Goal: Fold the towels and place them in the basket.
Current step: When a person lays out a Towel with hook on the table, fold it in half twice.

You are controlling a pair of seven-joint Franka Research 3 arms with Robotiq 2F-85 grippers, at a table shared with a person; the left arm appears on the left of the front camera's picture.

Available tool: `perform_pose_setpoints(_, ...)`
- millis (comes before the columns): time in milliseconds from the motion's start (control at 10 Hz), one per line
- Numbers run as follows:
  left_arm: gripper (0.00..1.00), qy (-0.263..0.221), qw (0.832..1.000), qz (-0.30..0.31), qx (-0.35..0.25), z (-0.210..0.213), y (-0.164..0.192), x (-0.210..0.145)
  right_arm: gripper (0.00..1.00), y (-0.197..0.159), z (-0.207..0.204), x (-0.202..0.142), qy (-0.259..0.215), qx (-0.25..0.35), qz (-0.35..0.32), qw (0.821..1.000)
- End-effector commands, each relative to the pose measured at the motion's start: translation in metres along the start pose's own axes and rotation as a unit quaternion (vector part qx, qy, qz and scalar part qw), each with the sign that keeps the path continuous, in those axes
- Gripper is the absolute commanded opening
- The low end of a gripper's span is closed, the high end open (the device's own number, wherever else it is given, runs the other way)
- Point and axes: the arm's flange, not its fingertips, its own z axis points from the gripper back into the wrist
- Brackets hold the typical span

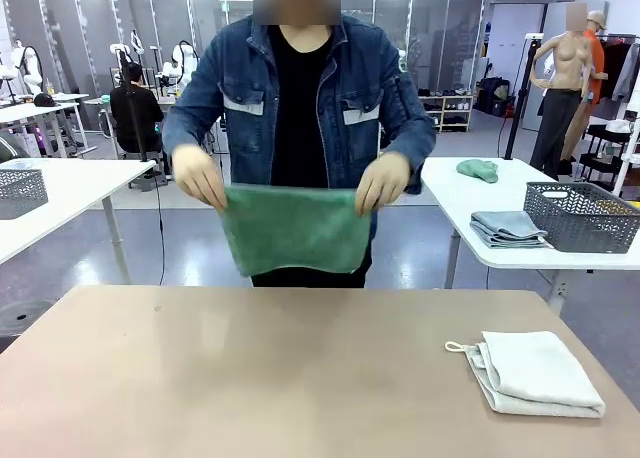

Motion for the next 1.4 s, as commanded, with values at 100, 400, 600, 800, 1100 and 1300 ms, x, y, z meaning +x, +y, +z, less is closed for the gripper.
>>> perform_pose_setpoints(100,1.0,-0.003,1.0,-0.004,0.0,-0.0001,0.0002,0.0014,0.95,0.0006,0.0011,0.0016,0.0,-0.002,0.001,1.0)
perform_pose_setpoints(400,1.0,-0.003,1.0,-0.004,0.0,-0.0001,0.0002,0.0014,0.95,0.0006,0.0011,0.0016,0.0,-0.002,0.001,1.0)
perform_pose_setpoints(600,1.0,-0.003,1.0,-0.004,0.0,-0.0001,0.0002,0.0014,0.95,0.0006,0.0011,0.0016,0.0,-0.002,0.001,1.0)
perform_pose_setpoints(800,1.0,-0.003,1.0,-0.004,0.0,-0.0001,0.0002,0.0014,0.95,0.0006,0.0011,0.0016,0.0,-0.002,0.001,1.0)
perform_pose_setpoints(1100,1.0,-0.003,1.0,-0.004,0.0,-0.0001,0.0002,0.0014,0.95,0.0006,0.0011,0.0016,0.0,-0.002,0.001,1.0)
perform_pose_setpoints(1300,1.0,-0.003,1.0,-0.004,0.0,-0.0001,0.0002,0.0014,0.95,0.0006,0.0011,0.0016,0.0,-0.002,0.001,1.0)
